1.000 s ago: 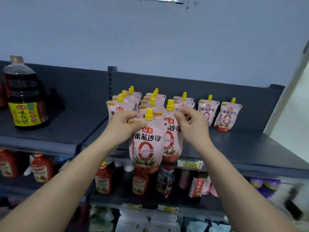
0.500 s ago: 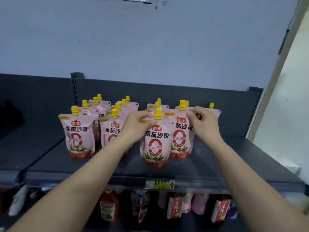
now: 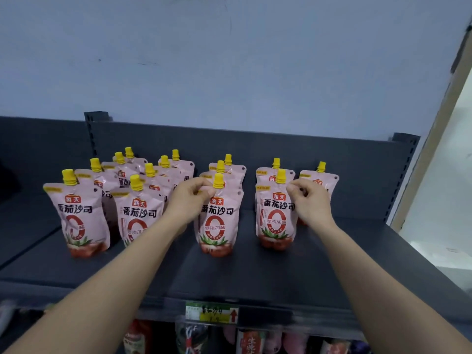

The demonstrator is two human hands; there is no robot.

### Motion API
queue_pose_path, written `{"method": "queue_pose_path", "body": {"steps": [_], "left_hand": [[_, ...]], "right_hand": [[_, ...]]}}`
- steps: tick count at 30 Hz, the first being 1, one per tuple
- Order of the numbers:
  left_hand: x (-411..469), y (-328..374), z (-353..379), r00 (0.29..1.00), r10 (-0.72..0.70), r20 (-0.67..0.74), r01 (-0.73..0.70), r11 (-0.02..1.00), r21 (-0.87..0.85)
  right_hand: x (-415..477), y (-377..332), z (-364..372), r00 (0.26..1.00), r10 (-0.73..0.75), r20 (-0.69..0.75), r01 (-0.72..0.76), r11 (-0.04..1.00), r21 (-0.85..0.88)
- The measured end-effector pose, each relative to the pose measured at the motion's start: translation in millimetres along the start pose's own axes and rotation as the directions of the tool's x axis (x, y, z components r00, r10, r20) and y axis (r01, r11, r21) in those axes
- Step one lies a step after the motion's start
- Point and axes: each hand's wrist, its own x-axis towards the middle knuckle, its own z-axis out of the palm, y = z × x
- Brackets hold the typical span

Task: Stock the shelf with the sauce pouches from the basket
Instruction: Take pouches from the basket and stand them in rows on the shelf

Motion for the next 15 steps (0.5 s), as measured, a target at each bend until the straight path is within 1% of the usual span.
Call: {"method": "queue_pose_path", "body": {"steps": [6, 11, 15], "left_hand": [[2.9, -2.9, 2.1, 1.000, 0.023, -0.015, -0.024, 1.000, -0.005], [4.3, -6.1, 4.0, 0.999, 0.047, -0.020, -0.048, 0.998, -0.035], [3.1, -6.2, 1.4, 0.998, 0.061, -0.007, -0.061, 0.998, 0.020]], "right_hand": [[15.0, 18.1, 8.4, 0.997, 0.071, 0.011, -0.071, 0.997, 0.039], [21.8, 21.1, 14.1, 0.998, 0.062, 0.024, -0.063, 0.995, 0.081], [25.5, 22.1, 16.0, 0.998, 0.052, 0.035, -0.054, 0.995, 0.083]]}}
